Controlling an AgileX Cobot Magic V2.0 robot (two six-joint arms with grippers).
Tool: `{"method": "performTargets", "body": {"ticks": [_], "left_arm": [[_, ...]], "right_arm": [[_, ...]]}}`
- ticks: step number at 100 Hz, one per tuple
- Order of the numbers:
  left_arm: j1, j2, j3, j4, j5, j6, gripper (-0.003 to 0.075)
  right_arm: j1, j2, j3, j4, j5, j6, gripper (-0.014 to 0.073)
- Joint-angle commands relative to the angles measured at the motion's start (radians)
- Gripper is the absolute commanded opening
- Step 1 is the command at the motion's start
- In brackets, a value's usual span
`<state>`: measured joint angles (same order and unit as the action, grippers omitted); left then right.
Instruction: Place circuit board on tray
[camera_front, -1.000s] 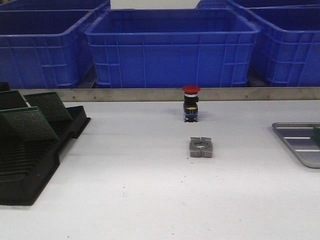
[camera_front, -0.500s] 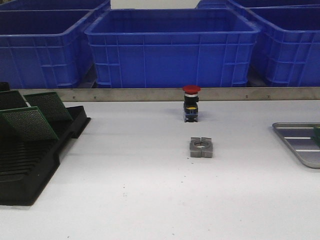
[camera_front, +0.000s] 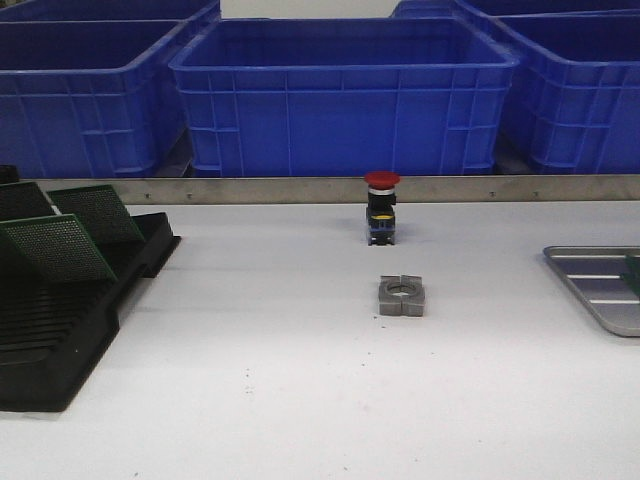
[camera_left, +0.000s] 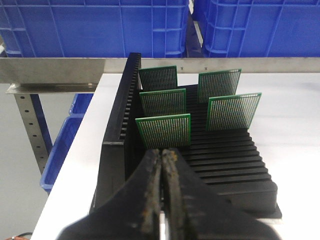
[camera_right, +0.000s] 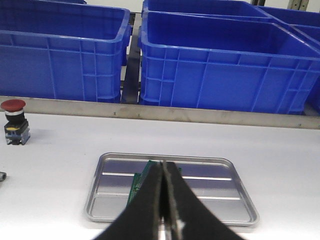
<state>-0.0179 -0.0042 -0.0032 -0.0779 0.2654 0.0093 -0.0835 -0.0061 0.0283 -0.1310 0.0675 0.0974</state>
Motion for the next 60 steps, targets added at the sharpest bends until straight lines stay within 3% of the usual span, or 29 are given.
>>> {"method": "performTargets", "body": {"ticks": [1, 60], "left_arm": [[0.002, -0.022, 0.029, -0.002, -0.078, -0.009, -0.0017], [0.002, -0.022, 0.029, -0.002, -0.078, -0.009, -0.0017]], "right_arm": [[-0.005, -0.024, 0.002, -0.085, -0.078, 0.071, -0.006], [-0.005, -0.024, 0.002, -0.077, -0.079, 0.07, -0.006]]}}
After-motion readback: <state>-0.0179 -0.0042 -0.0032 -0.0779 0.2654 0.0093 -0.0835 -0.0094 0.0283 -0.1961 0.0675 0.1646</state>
